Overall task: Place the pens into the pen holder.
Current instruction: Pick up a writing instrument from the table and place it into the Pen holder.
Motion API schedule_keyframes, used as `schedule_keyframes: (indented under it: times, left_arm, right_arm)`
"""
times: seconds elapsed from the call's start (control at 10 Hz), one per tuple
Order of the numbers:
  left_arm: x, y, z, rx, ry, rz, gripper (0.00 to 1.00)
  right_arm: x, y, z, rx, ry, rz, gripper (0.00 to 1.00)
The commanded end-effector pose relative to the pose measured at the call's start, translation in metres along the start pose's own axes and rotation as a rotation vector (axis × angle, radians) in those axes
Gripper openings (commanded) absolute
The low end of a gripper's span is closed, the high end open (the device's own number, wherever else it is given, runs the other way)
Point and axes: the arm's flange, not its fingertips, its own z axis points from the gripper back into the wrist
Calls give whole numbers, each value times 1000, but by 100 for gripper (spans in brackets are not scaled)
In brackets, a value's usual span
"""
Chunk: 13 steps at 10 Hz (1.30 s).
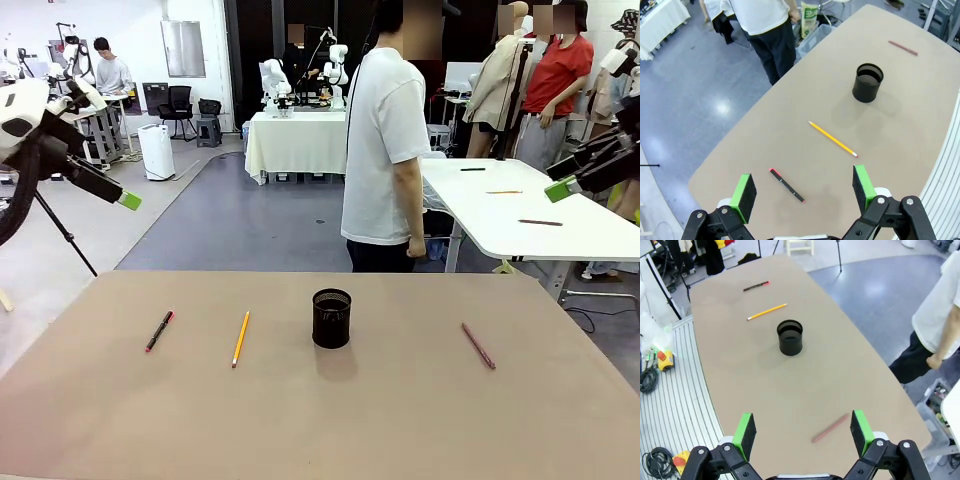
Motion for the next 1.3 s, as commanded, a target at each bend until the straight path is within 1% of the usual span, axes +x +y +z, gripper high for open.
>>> schedule_keyframes:
  times: [0.0,1.0,1.1,1.2]
  left_arm:
    - [1,-4,0,-15,-7,0,100]
    - [3,-5,1,-1,1,8,100]
    - [5,-9,-20,18,171,58,100]
    - [5,-9,-43,51,254,114,100]
  right_arm:
    - [-1,0,0,6,-15,1,100]
    - [-1,0,0,6,-15,1,100]
    - [-1,0,0,6,-15,1,100]
    - [-1,0,0,6,-15,1,100]
